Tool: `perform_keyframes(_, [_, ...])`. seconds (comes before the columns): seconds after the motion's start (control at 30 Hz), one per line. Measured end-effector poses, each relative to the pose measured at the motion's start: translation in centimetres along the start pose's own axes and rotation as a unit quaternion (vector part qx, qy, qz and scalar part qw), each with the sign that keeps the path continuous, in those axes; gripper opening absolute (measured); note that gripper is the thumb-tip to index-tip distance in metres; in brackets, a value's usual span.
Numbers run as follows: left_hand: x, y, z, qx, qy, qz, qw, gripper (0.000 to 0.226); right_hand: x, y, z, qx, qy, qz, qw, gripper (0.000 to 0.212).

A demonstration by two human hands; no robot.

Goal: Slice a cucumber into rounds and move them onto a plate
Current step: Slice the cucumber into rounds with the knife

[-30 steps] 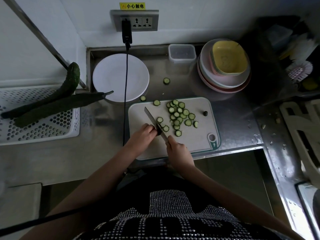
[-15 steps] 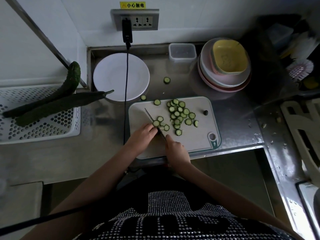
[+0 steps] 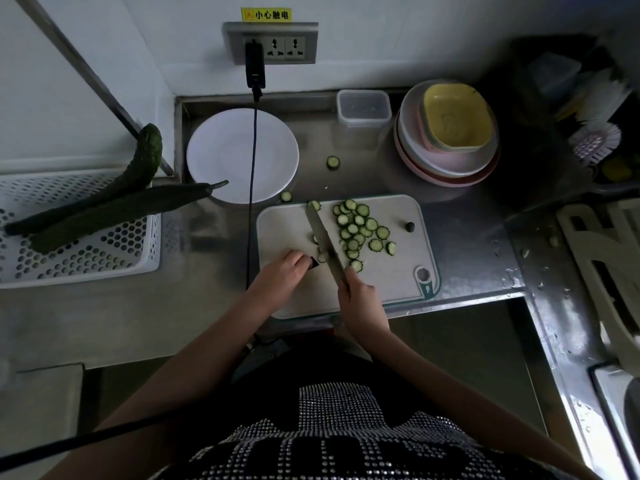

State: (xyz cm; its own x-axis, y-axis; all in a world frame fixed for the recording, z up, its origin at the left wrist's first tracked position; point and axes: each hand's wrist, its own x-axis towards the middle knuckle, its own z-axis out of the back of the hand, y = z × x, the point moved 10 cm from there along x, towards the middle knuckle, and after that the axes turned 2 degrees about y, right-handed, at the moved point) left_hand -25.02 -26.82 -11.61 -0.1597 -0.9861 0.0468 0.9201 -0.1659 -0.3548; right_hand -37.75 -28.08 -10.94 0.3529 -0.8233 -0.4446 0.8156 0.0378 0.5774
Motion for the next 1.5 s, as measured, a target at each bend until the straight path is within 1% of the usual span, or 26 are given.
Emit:
perform_keyframes(0.33, [-0.2,0.3,-0.3,-0.016,-0.006,0.006,1.000,0.039,0.0,0.7,-1.3,-0.067,0.028,0.036,0.997,0.010])
perform_keyframes(0.6, [-0.1,0.3,0.1,-0.037,-0.008,0.008,0.999,0.038,0.1,0.6,-1.9,-0.122,0.034,0.037,0.991,0.013])
perform_keyframes(0.7, [0.0,0.4,0.0,-0.030,-0.008,0.013,0.999,0.038,0.3,0.2,-2.4,-0.148,0.051,0.024,0.987,0.008])
perform_keyframes(0.8, [0.0,0.4,0.1,-0.020,-0.012,0.012,1.000,0.039,0.2,0.0,-2.7,-0.168,0.062,0.021,0.984,0.009])
perform_keyframes(0.93, [0.0,0.3,0.1,-0.022,-0.013,0.011,1.000,0.041,0.3,-0.1,-2.5,-0.154,0.063,0.013,0.986,0.008])
perform_keyframes(1.0, [-0.1,0.1,0.2,-0.023,-0.014,0.002,1.000,0.041,0.3,-0.2,-2.3,-0.109,0.062,0.003,0.992,0.007])
perform_keyframes(1.07, [-0.3,0.0,0.4,-0.020,-0.014,-0.008,1.000,0.039,0.1,-0.5,-1.8,-0.073,0.052,0.001,0.996,0.010])
perform_keyframes(1.2, [-0.5,0.4,0.1,-0.022,-0.026,-0.003,0.999,0.035,-0.7,-0.7,-1.3,-0.084,0.028,0.027,0.996,0.012])
perform_keyframes(1.33, [-0.4,0.4,0.3,-0.027,-0.027,0.004,0.999,0.037,-0.6,-0.1,-1.6,-0.092,0.029,0.046,0.994,0.013])
perform_keyframes(1.5, [-0.4,0.6,0.3,-0.031,-0.023,0.014,0.999,0.040,-0.4,0.0,-1.9,-0.100,0.031,0.047,0.993,0.014])
